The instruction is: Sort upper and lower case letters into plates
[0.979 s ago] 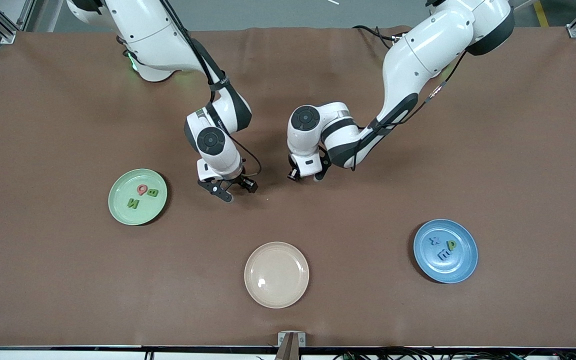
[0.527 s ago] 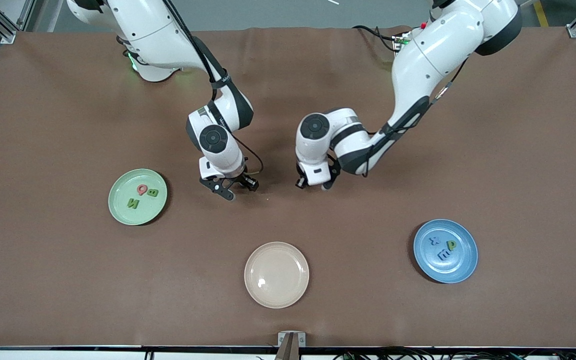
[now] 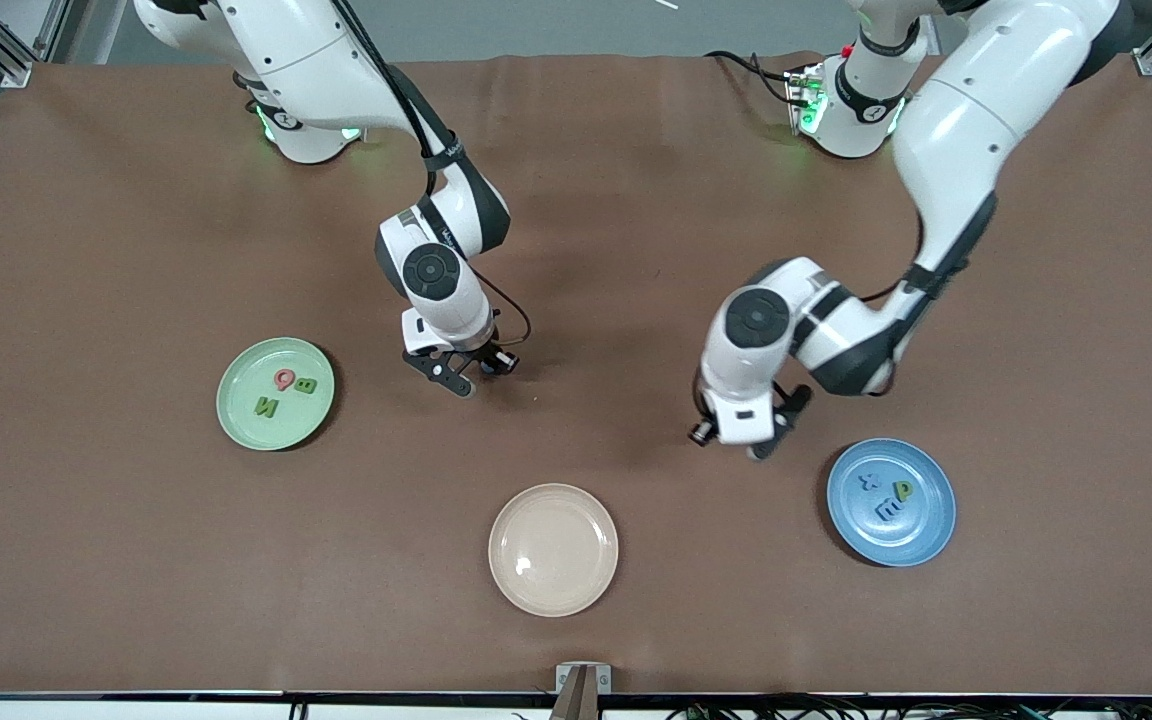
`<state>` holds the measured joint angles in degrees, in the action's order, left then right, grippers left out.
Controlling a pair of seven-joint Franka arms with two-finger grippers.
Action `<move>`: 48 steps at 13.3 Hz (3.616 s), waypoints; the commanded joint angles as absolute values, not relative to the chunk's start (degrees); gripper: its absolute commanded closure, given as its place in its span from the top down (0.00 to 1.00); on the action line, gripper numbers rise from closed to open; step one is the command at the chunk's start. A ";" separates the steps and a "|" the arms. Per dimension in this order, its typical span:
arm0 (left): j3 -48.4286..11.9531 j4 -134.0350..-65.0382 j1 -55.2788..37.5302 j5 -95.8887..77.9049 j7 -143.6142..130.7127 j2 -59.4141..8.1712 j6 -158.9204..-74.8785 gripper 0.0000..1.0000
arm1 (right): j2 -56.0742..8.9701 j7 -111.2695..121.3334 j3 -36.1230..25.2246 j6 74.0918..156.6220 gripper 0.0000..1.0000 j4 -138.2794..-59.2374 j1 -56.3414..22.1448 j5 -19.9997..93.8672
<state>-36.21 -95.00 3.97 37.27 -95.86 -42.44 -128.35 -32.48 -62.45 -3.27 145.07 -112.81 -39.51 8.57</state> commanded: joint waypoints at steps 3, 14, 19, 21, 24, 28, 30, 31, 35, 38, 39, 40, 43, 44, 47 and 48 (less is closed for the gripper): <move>-36.65 -94.13 13.87 37.88 -74.92 -40.87 -125.07 0.01 | -27.35 -56.20 -6.23 138.54 0.00 -114.35 -37.10 8.44; -33.31 -90.70 22.94 37.71 -50.89 -44.12 -129.02 1.00 | -25.30 -4.93 -10.55 136.66 0.01 -114.08 -10.65 8.88; -34.62 -88.68 23.11 37.71 -48.18 -40.10 -128.32 1.00 | -29.00 -5.10 -9.85 139.12 0.03 -114.43 -11.51 9.32; -35.59 -88.68 23.12 36.92 -40.65 -35.71 -124.91 1.00 | -29.18 -5.10 -9.49 139.22 0.03 -114.35 -11.51 9.32; -36.65 -88.16 23.03 32.80 -38.41 -30.16 -118.68 1.00 | -29.62 -5.10 -8.88 139.31 0.04 -114.35 -11.51 10.54; -40.69 -83.08 23.12 28.58 -27.10 -24.70 -105.49 1.00 | -29.62 -4.92 -8.88 138.78 0.59 -114.17 -11.60 10.55; -41.83 -79.56 23.11 26.63 -24.09 -24.52 -99.43 1.00 | -29.44 -4.75 -8.96 138.52 1.00 -114.00 -11.51 10.46; -42.79 -78.50 23.12 26.54 -22.86 -24.00 -96.71 1.00 | -29.10 -4.75 -8.96 137.82 1.00 -113.56 -11.34 10.37; -43.07 -78.40 25.03 19.53 -17.34 -14.97 -90.46 1.00 | -26.73 -4.75 -9.40 125.73 1.00 -106.38 -11.08 9.67; -34.78 -78.83 23.23 11.19 -8.29 -7.68 -87.81 1.00 | -26.63 -4.66 -9.93 111.48 1.00 -95.31 -9.50 4.77; -26.02 -80.40 16.68 7.77 -6.00 -5.12 -87.54 1.00 | -26.54 -4.66 -9.93 108.57 1.00 -93.10 -9.06 3.01; -18.88 -81.81 12.09 4.95 -4.76 -3.18 -86.49 1.00 | -26.28 -4.22 -9.93 105.85 1.00 -91.68 -8.62 2.73; -12.67 -86.12 9.06 1.41 -3.17 1.13 -84.55 1.00 | -24.44 0.43 -9.93 97.24 1.00 -85.98 -5.99 2.64; -11.35 -87.52 7.83 1.32 -3.16 2.19 -84.55 1.00 | -24.26 0.61 -9.93 93.90 1.00 -83.96 -5.11 2.64; -7.30 -89.12 4.75 0.70 -3.16 3.95 -84.20 1.00 | -23.56 0.62 -9.93 86.94 1.00 -77.97 -3.52 2.81; -7.64 -89.47 4.92 0.70 -3.16 4.48 -83.94 1.00 | -23.55 0.62 -10.02 86.23 1.00 -77.00 -3.43 3.07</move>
